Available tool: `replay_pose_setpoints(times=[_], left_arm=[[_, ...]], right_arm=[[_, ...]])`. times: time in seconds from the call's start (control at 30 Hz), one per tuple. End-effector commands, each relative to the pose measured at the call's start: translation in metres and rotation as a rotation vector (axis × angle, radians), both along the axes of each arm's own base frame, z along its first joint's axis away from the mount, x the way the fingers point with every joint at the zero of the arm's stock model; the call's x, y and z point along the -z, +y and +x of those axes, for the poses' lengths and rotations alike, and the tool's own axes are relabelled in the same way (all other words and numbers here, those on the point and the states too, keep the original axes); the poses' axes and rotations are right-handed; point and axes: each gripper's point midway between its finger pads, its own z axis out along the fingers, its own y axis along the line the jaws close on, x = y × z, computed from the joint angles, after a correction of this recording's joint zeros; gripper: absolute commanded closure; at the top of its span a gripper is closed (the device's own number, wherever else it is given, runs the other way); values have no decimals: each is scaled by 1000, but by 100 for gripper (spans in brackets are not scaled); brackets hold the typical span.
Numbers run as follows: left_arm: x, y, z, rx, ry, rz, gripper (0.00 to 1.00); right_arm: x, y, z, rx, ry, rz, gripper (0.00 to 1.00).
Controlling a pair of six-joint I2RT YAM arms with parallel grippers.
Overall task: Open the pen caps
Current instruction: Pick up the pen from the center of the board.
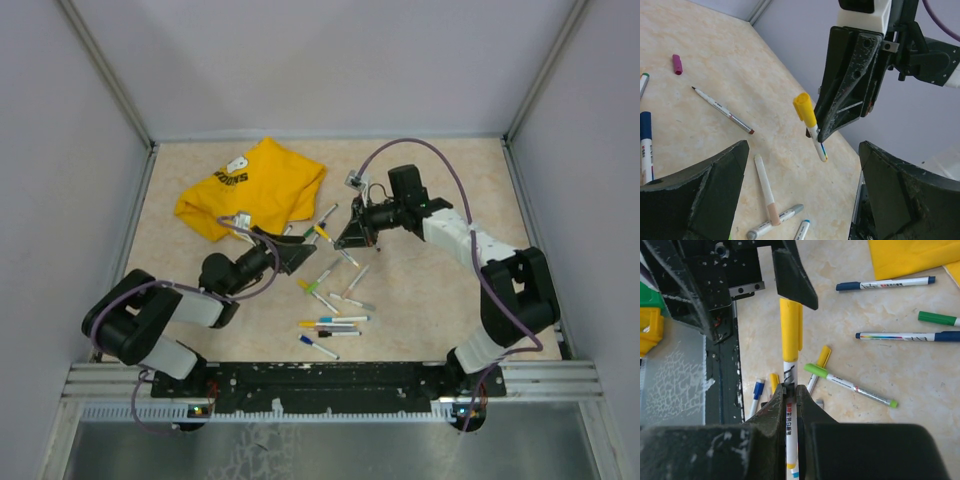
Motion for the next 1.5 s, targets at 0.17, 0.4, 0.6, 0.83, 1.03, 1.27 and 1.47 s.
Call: replay_pose_setpoints(times=[0.17,0.4,0.6,0.83,1.03,1.27,1.47], left_arm=[[-32,-9,27,-104,3,-153,7],[-17,-29,43,-270,96,-68,11],[-12,-34,47,-323,131,-27,30],[-14,-38,45,-305,130,-23,73],[-18,-36,38,-282,116,-38,100],[-46,-30,13,-198,-7,-143,100],[-73,-20,-10,-60,-148,-268,100]], right_arm=[[-8,5,-3,-38,-10,50,100],[-3,6,1,-11,-31,12,100],[0,8,2,1,-55,-16,100],[5,13,-1,-4,-105,-65,100],[5,15,-4,-18,-110,-67,100],[-1,18,-17,-79,-46,11,62],[-8,24,-39,-185,63,121,61]])
